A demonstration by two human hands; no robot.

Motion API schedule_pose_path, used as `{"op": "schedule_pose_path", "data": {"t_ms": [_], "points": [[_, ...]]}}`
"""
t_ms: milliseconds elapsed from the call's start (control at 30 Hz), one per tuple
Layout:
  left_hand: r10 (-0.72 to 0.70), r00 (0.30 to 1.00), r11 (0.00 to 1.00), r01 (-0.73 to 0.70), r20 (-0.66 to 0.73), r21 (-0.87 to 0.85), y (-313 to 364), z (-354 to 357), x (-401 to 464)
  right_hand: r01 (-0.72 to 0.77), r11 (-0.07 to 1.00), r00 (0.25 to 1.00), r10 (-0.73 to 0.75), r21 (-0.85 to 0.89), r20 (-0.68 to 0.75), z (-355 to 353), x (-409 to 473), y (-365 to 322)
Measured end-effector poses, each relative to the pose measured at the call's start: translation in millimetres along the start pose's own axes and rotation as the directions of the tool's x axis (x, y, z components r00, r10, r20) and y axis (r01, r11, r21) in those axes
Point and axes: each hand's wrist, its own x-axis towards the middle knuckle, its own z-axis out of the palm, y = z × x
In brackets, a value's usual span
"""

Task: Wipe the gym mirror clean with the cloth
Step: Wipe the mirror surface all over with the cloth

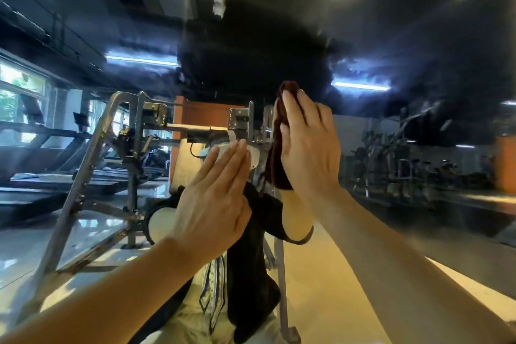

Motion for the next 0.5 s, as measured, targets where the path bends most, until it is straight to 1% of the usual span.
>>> {"op": "schedule_pose_path", "data": {"t_ms": [33,67,167,233,267,300,367,433,500], "points": [[-0.003,1.000,1.000,0.003,-0.004,-0.001,0.0,0.2,-0.8,0.003,0.999,1.000,-0.003,0.031,-0.008,0.2,-4.4,-2.8],[-0.004,1.000,1.000,0.004,-0.002,-0.006,0.3,0.7,-2.0,0.043,0.998,0.999,-0.042,0.048,-0.010,-0.4,-18.0,-2.5],[-0.014,1.000,0.999,0.014,-0.007,-0.038,0.5,1.4,-2.5,0.197,0.978,0.979,-0.200,0.073,0.039,-9.1,-72.8,2.7],[-0.022,1.000,0.998,0.021,-0.019,-0.053,1.5,2.7,-3.3,0.280,0.956,0.956,-0.286,0.087,0.061,-12.9,-79.8,7.8],[-0.027,0.999,0.998,0.025,-0.026,-0.061,2.1,2.9,-3.7,0.290,0.953,0.954,-0.295,0.086,0.052,-12.1,-68.9,8.3],[-0.027,0.999,0.997,0.025,-0.031,-0.069,2.3,2.4,-3.4,0.262,0.961,0.963,-0.266,0.085,0.036,-10.5,-51.5,5.8],[-0.023,0.999,0.997,0.021,-0.031,-0.080,2.6,1.0,-2.6,0.127,0.990,0.992,-0.126,0.065,-0.022,-4.3,-8.9,-0.6],[-0.020,0.999,0.997,0.017,-0.033,-0.078,1.5,0.2,-2.4,0.004,0.998,0.999,-0.001,0.067,-0.044,-0.2,15.5,-7.0],[-0.008,0.999,0.997,0.005,-0.038,-0.073,-0.4,1.4,-2.8,0.002,0.997,1.000,0.000,0.076,-0.017,-0.5,2.6,-7.6]]}}
